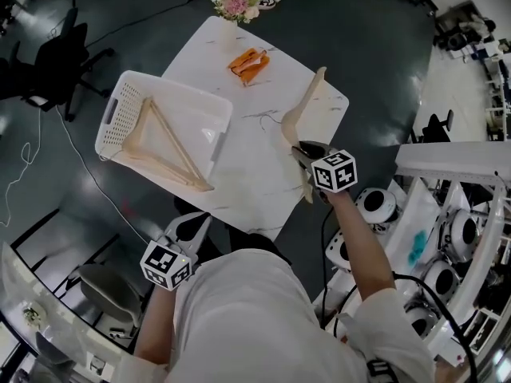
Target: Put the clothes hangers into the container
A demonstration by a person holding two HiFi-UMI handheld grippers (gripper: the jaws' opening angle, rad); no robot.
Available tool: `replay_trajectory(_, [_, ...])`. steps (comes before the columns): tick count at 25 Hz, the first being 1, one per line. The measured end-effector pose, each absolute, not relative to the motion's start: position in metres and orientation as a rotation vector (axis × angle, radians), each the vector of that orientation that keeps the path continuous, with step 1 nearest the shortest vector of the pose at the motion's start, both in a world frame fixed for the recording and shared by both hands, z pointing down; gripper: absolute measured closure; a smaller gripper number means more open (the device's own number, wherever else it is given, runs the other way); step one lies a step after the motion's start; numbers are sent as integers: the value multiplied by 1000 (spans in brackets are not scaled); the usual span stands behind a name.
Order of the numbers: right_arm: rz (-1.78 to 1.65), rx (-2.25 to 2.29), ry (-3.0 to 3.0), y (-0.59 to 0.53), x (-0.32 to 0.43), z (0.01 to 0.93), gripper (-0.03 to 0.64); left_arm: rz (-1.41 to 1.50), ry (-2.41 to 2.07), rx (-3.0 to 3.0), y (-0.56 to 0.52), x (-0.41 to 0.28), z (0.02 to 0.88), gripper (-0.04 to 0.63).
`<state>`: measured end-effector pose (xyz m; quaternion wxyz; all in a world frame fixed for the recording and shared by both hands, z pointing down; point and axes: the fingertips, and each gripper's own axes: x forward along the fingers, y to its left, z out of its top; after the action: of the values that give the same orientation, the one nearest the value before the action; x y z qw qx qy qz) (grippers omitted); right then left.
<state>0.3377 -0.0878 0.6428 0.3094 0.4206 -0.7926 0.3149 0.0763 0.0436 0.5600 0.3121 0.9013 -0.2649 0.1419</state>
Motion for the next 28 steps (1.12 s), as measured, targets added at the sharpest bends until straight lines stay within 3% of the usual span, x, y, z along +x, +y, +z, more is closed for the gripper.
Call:
replay_trajectory(12, [775,872,-2282,-78,226,564,526,358,-739,2385,36,24,554,592])
replay_trajectory(28, [801,341,-2389,-62,57,527,526,303,-858,2308,40,-43,558,592])
